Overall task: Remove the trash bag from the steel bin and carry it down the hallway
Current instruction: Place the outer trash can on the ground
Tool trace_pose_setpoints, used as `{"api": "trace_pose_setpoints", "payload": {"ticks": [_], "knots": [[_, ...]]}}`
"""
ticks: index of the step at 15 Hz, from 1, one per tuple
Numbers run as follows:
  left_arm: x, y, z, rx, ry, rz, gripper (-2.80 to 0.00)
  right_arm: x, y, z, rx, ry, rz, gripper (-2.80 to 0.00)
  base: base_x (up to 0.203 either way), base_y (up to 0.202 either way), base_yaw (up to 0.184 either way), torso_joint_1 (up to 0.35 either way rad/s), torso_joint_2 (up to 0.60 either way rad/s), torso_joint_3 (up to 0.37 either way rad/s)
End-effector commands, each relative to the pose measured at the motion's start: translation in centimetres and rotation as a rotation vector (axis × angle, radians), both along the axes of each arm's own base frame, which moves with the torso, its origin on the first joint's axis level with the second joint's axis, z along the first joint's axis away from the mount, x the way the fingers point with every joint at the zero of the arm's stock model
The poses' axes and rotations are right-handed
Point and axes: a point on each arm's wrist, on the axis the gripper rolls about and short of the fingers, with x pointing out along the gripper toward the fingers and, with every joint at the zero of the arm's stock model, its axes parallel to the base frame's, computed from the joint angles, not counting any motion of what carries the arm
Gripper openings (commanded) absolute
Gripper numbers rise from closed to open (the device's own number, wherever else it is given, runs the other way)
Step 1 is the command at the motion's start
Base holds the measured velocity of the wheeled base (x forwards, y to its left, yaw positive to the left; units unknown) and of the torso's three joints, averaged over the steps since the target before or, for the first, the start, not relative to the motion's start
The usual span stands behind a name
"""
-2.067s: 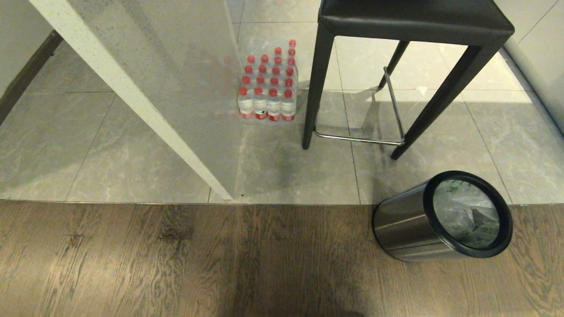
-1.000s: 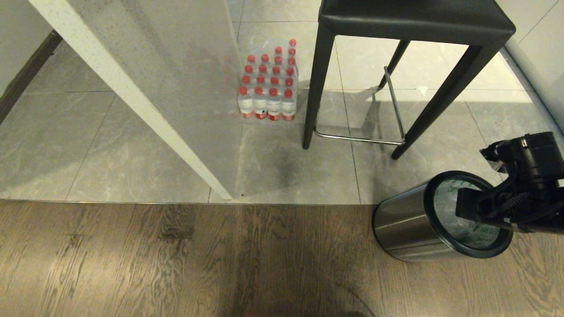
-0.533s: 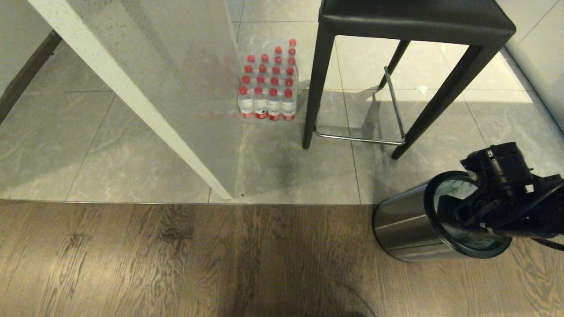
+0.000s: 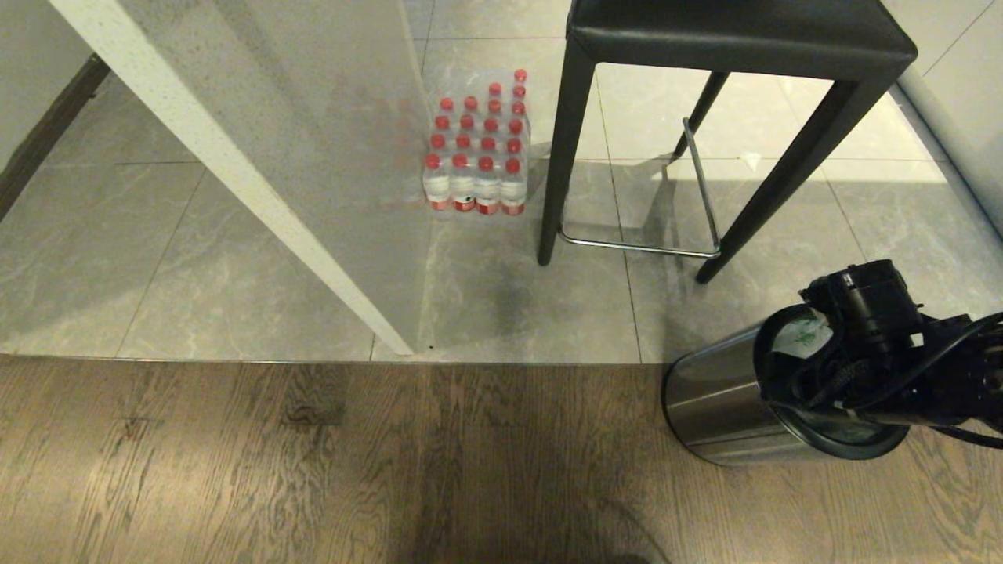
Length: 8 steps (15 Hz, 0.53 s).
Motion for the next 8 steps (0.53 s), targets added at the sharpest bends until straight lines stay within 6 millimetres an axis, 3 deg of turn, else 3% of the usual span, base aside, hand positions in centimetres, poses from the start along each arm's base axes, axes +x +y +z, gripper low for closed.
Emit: {"api": "trace_pose_setpoints", "payload": {"ticks": [1,6,7,8], "knots": [[0.0,0.0,0.0,0.0,0.0,0.0,-2.8,-0.77,-0.27,1.01,0.007,-0.031,-0.001,-2.8,0.0,0.0,0.0,0.0,0.0,0.0],[0.0,0.0,0.0,0.0,0.0,0.0,-2.8,-0.88,-0.29,1.38,0.009,-0.052,-0.007,-2.8,0.0,0.0,0.0,0.0,0.0,0.0],[0.0,0.0,0.0,0.0,0.0,0.0,-2.8,-1.02,-0.32,1.27,0.005,-0.04,-0.005,-1.94,0.0,0.0,0.0,0.0,0.0,0.0],[0.0,0.0,0.0,0.0,0.0,0.0,-2.8,-1.17,-0.36,1.48,0.008,-0.047,-0.006,0.0,0.0,0.0,0.0,0.0,0.0,0.0]]}}
